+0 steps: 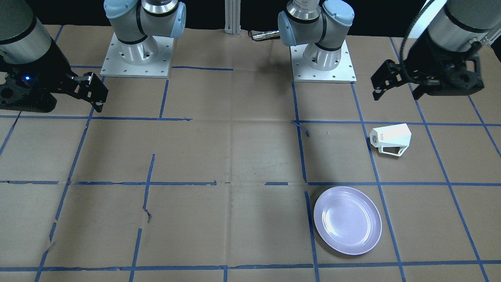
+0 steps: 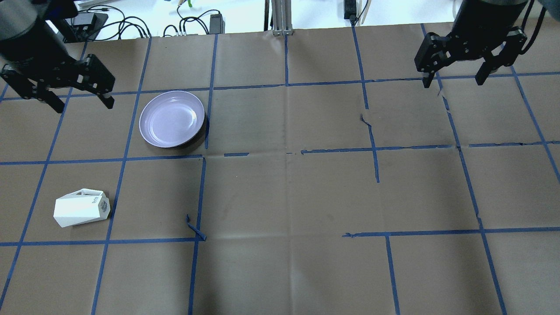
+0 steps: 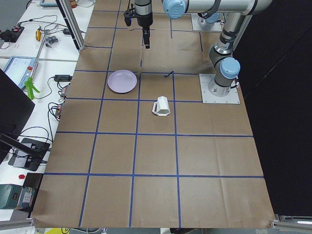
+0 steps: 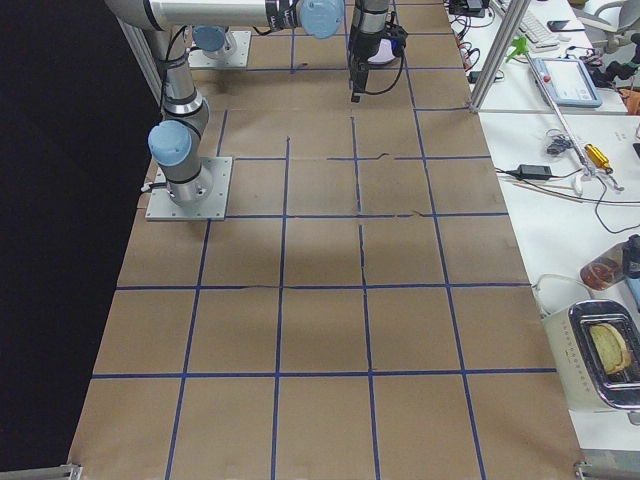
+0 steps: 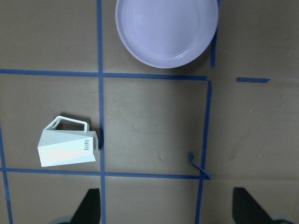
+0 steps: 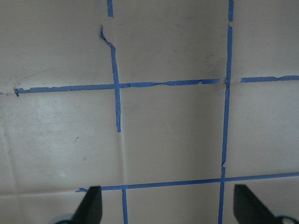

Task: Flip cup and place on plate
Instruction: 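Move the left gripper from above the plate down toward the white mug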

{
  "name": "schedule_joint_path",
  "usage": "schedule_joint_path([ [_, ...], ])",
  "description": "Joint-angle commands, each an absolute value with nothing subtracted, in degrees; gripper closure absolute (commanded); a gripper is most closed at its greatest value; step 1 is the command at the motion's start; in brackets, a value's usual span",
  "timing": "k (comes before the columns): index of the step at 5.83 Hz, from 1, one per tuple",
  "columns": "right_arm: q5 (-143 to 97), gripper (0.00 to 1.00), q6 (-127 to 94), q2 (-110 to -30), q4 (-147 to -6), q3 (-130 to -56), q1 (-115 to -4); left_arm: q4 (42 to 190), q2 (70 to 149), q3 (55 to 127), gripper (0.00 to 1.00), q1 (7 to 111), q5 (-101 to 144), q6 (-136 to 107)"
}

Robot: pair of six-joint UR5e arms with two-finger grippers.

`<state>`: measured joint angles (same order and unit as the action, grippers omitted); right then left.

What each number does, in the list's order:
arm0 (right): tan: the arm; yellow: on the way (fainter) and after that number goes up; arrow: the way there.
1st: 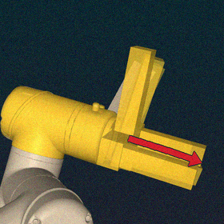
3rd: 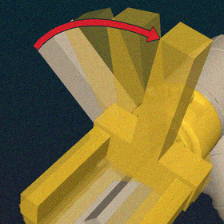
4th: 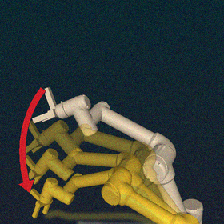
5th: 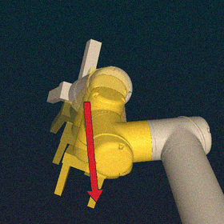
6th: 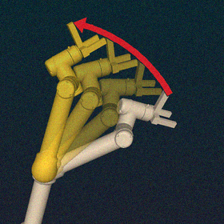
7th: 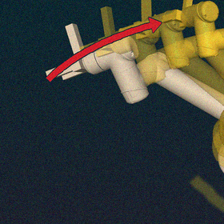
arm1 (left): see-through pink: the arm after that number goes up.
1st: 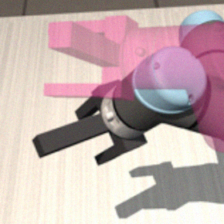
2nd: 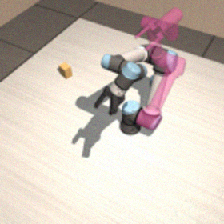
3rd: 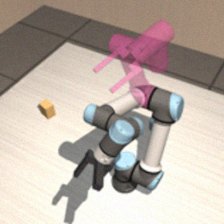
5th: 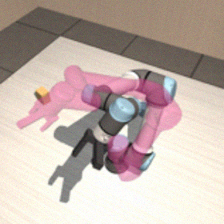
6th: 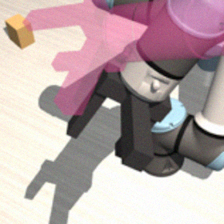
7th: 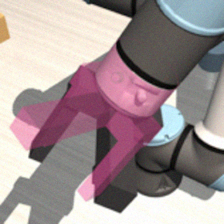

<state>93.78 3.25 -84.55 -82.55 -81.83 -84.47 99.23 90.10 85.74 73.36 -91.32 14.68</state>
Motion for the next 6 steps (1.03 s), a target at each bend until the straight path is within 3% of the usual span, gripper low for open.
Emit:
schedule_joint_path([
  [1,93.78,0.00,3.25,-84.55,-82.53,-81.83,-84.46,99.32,88.86,88.40,0.01,58.62,-92.19,33.12],
  [3,93.78,0.00,3.25,-84.55,-82.53,-81.83,-84.46,98.01,90.51,88.77,0.01,45.67,-93.34,46.45],
  [6,93.78,0.00,3.25,-84.55,-82.53,-81.83,-84.46,98.09,94.81,91.92,0.01,42.21,-87.15,55.85],
])
